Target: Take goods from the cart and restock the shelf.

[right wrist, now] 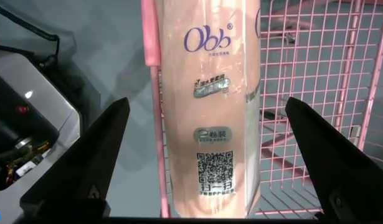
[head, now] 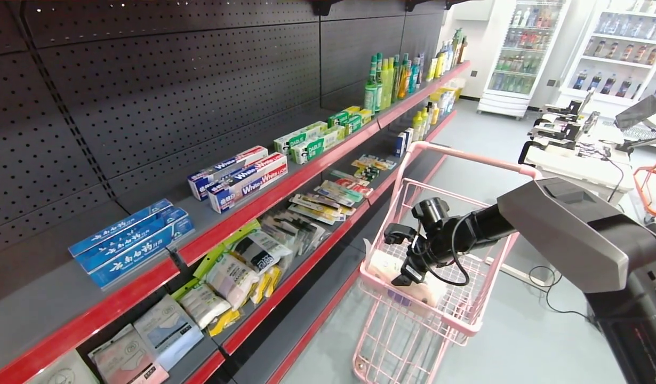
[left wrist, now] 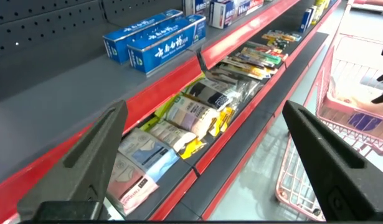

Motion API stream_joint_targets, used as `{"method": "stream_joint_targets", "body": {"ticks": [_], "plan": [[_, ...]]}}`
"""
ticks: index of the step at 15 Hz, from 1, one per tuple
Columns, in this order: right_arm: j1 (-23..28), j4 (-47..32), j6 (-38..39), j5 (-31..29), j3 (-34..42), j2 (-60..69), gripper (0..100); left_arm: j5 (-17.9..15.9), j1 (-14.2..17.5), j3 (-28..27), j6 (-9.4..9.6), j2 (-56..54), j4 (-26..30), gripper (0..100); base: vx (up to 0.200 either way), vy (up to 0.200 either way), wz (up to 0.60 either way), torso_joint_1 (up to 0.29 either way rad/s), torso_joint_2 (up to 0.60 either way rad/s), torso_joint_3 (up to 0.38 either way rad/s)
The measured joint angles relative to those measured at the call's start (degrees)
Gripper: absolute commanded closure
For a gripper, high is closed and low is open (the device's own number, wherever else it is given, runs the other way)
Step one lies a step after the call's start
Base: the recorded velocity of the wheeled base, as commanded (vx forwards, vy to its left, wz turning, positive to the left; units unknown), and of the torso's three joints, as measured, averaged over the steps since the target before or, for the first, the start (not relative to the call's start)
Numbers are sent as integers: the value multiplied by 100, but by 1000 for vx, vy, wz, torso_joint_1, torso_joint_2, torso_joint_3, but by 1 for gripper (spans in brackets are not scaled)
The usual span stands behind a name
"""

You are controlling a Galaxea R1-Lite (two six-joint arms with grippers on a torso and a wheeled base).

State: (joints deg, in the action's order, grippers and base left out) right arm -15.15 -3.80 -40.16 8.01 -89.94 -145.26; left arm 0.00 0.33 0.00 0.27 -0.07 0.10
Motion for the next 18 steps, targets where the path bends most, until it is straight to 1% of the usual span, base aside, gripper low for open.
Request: {"method": "stream_joint_targets", "body": {"ticks": [8, 14, 18], "plan": [[101, 1, -10, 118, -182, -41, 0, 0, 0, 0, 0, 0, 1, 0, 0, 0, 0, -145, 332, 178], [173, -40, 9, 332, -399, -173, 0, 0, 0, 0, -2, 0, 0, 0, 0, 0, 0, -5, 13, 8], [295, -249, 11, 406, -579, -221, 0, 0, 0, 0, 0, 0, 0, 0, 0, 0, 0, 0, 0, 0]]}}
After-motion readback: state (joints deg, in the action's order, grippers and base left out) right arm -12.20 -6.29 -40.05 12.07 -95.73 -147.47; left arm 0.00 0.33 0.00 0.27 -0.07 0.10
